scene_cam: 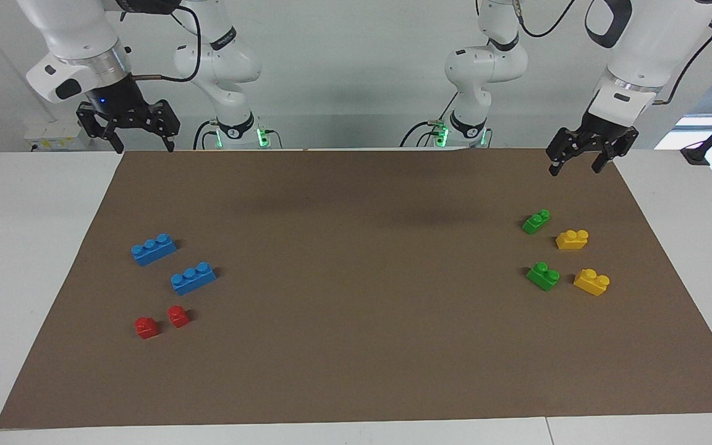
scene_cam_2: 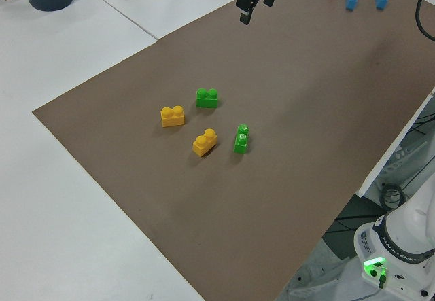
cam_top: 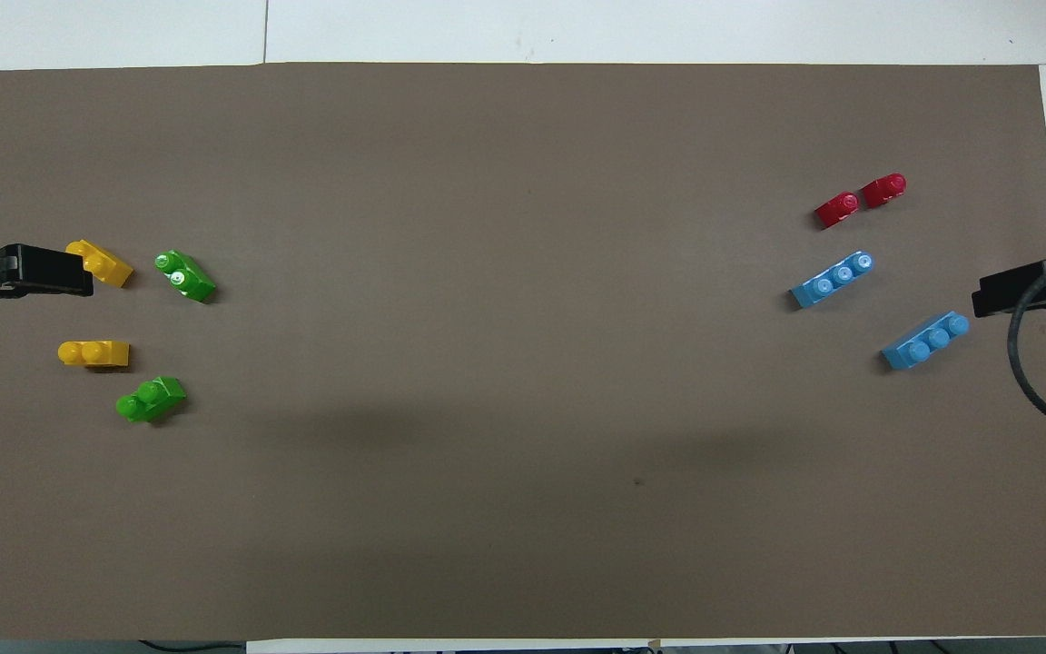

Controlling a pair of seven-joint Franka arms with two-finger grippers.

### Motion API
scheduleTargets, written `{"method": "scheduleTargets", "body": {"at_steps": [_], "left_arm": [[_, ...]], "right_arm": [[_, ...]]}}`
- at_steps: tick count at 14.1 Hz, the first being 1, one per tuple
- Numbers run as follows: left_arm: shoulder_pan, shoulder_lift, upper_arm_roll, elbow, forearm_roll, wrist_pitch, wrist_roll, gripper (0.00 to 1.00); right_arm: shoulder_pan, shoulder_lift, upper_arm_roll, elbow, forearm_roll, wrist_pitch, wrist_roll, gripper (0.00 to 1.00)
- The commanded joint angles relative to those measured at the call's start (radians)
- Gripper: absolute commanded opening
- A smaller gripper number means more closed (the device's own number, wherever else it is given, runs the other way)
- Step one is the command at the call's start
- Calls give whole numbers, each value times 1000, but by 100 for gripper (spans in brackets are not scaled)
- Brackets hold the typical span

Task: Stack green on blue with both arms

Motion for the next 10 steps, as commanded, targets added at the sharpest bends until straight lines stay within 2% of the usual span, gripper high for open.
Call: {"method": "scheduleTargets", "body": {"at_steps": [1,4,7,10], "left_arm": [[36,-34,-3,-59,-14,15,-32,100],[51,-22,-2,-110,-14,83,-186,100],[53,-14,-2,-222,-14,234,-337,100],[66,73,0,-247,-12,327,-394,100]], "right_arm": [[-27,93,1,18,11,40,41,100],[-69,182,-2,58,81,43,171,100],[-104,268,-2,85,147,60,357,100],[-113,329,-2,86,193,94,553,100]]}}
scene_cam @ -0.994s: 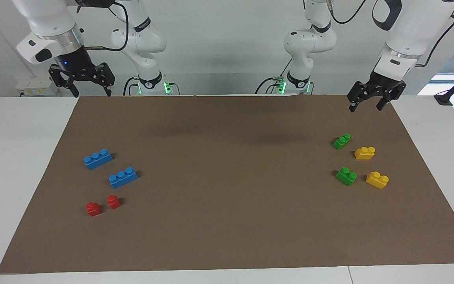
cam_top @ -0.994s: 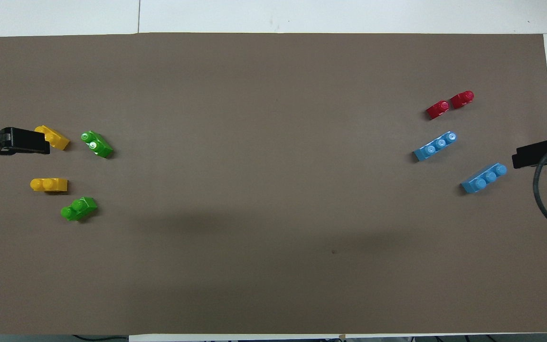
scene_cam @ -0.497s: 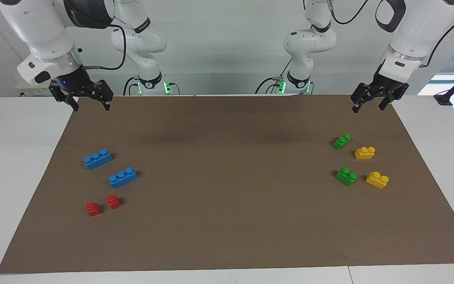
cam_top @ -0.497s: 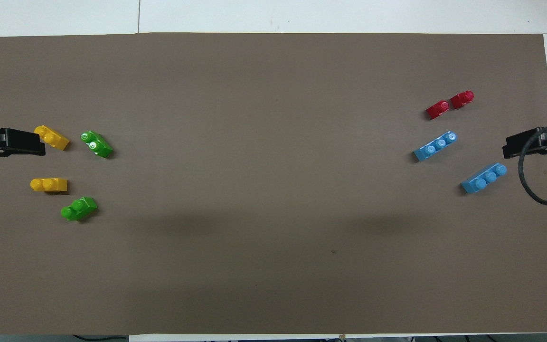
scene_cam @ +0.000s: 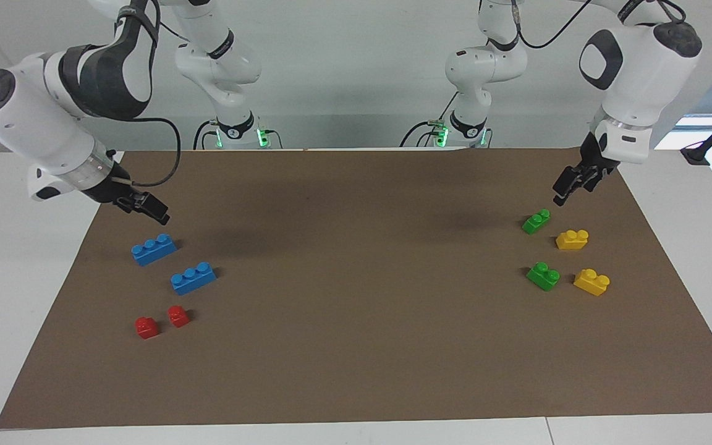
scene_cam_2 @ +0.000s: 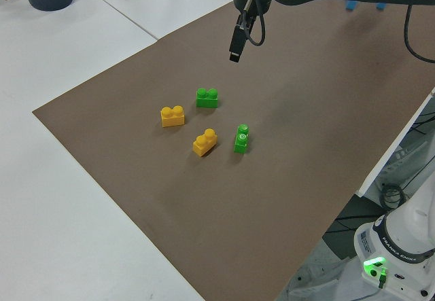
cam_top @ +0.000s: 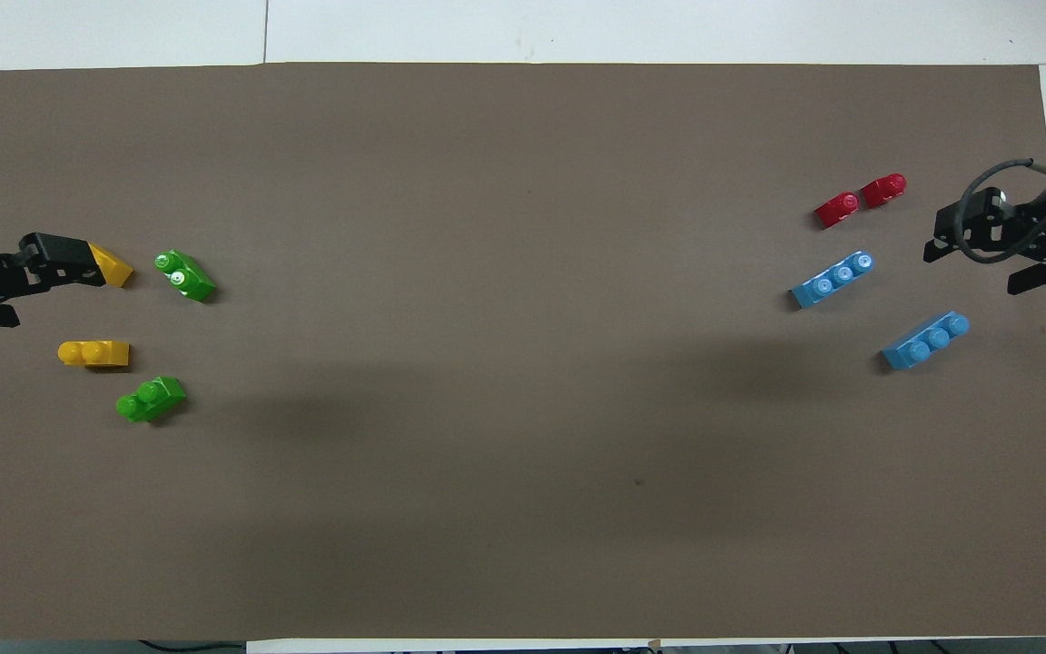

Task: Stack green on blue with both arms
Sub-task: 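Reach the left gripper to the green brick while the right gripper reaches the blue brick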

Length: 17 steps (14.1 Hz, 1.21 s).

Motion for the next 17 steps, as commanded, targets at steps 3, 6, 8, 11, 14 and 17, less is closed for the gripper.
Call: {"method": "scheduleTargets", "body": {"at_steps": [3,6,8,11,14,17], "left_arm": [[26,118,-3,-23,-12,144,-72,100],[15,204,-3,-23,-12,239,-203,100],[10,243,-3,-19,-12,282,-274,100],[6,282,-3,-5,-3,274,-372,100],[-7,356,-1,58,28,270,-492,100],[-2,404,-1,101,31,271,-491,99]], "right_arm": [[-38,115,5,37,118,31,205,100],[-53,168,5,37,207,66,311,100],[-59,192,5,37,238,66,333,100],[-59,215,5,36,273,79,361,100],[-59,237,5,28,290,89,361,100],[-61,263,5,30,322,112,368,100]]}}
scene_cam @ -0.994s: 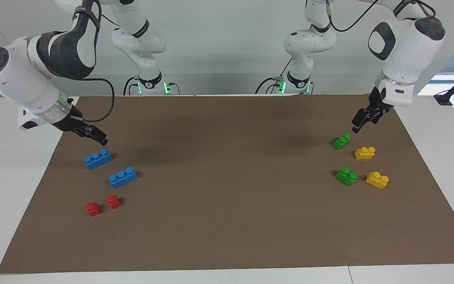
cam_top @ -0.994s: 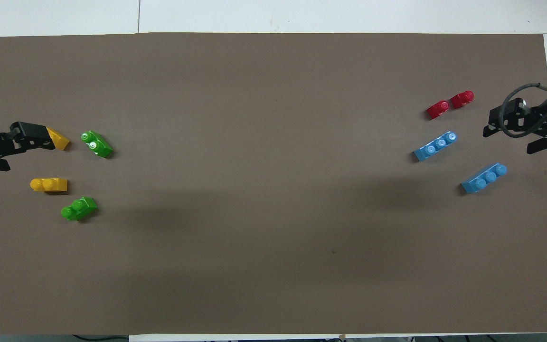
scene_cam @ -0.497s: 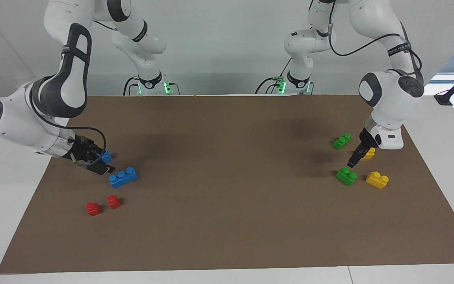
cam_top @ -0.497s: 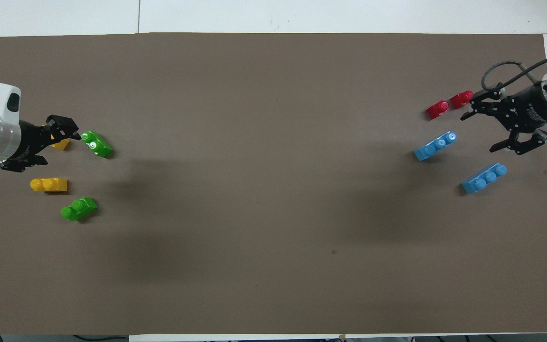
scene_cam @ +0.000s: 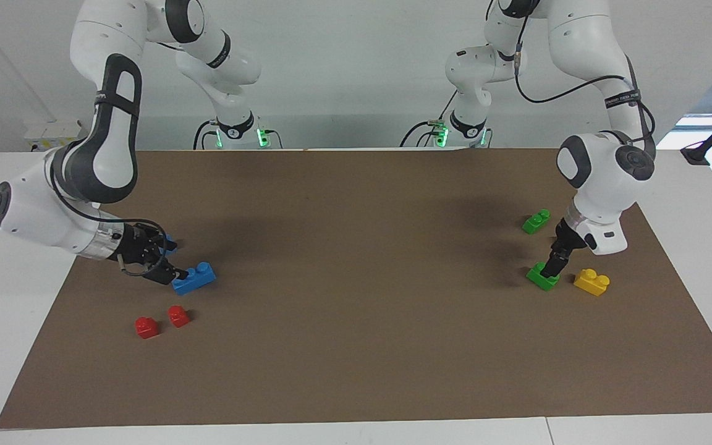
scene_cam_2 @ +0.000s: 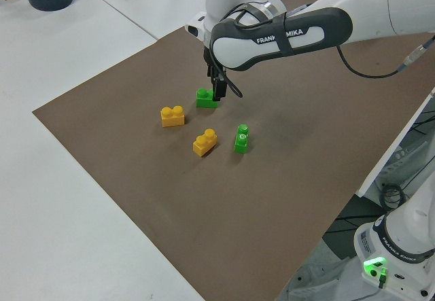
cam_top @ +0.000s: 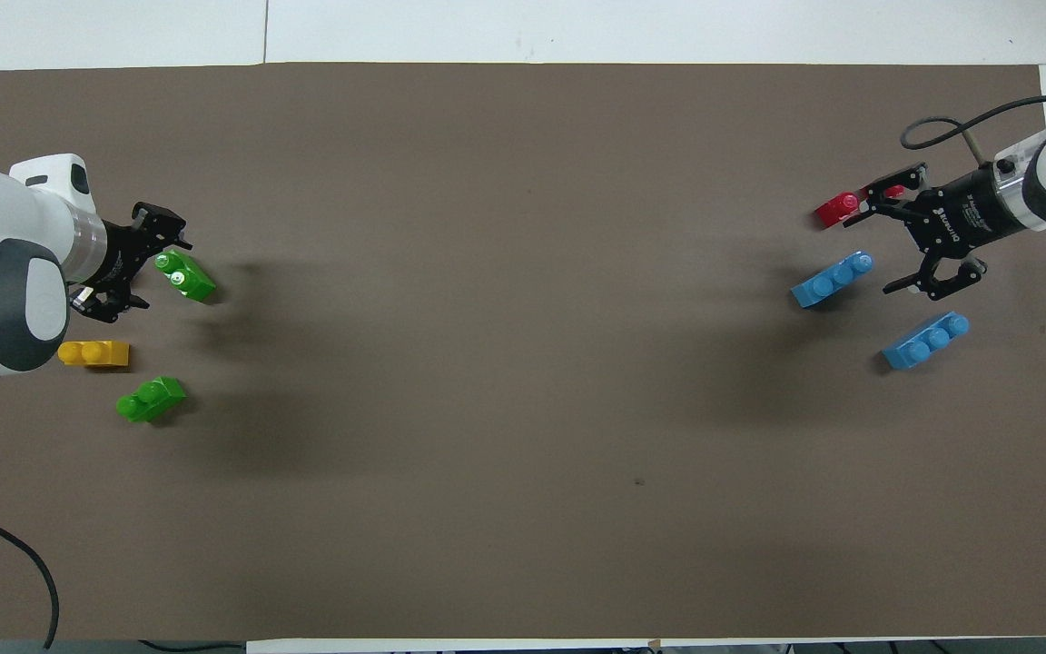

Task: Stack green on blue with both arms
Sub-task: 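Reach the left gripper to the green brick while the right gripper reaches the blue brick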

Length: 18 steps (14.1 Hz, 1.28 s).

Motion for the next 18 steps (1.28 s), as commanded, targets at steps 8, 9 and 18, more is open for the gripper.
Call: {"method": "scheduleTargets", "body": {"at_steps": [8,9,18], "left_arm": [[-6,97,5,51,63,17,-25,98],[-4,95,5,36,64,24,-25,98],[2,97,5,28,63,53,-17,76]], "right_arm": [[-31,104,7,55,10,24,25,100],[-34,110,7,55,10,30,25,100],[-34,156,7,55,11,108,13,100]]}}
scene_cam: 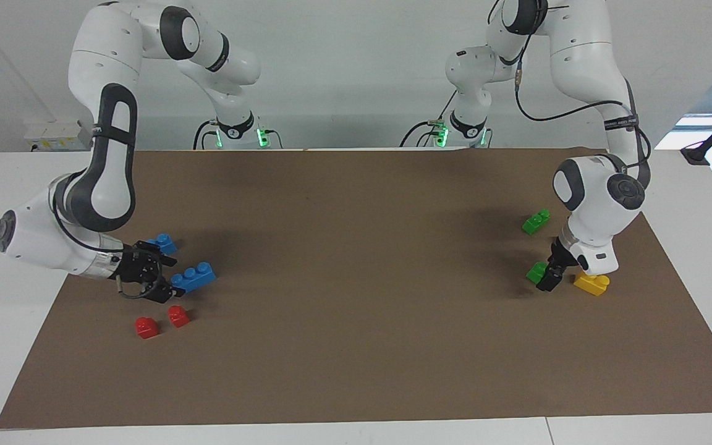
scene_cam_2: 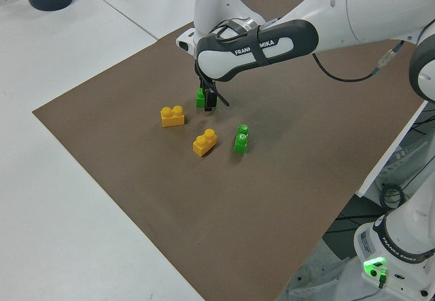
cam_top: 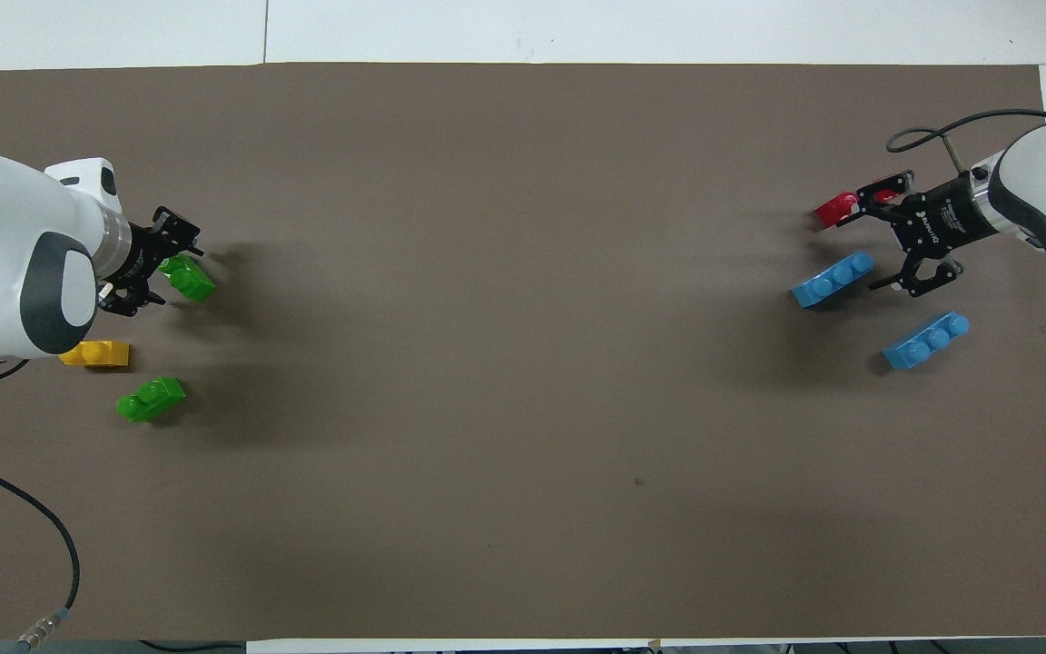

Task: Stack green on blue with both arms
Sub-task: 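Reach the left gripper to the green brick while the right gripper reaches the blue brick, then close the left gripper on the green brick while the right gripper grasps the blue brick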

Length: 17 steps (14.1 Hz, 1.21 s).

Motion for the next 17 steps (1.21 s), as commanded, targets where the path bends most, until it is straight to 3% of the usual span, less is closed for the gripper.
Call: {"method": "scheduleTargets", "body": {"at_steps": [1,3,7,8,14,17], "left_arm": [[1,-1,1,-2,19,24,-13,72],[1,1,1,-2,19,34,-13,61],[1,-1,1,-2,19,36,-9,5],[1,-1,1,-2,19,34,-7,0],[-9,-14,-3,32,19,-1,-7,0],[-18,-33,-9,125,13,-140,-9,0]], "right_arm": [[-10,32,9,26,9,20,6,100],[-13,30,9,24,12,19,6,100],[-19,30,9,22,17,17,1,100],[-19,29,9,19,18,13,0,100],[-11,21,10,-13,20,-9,-2,100],[-10,16,10,-28,20,-7,0,100]]}}
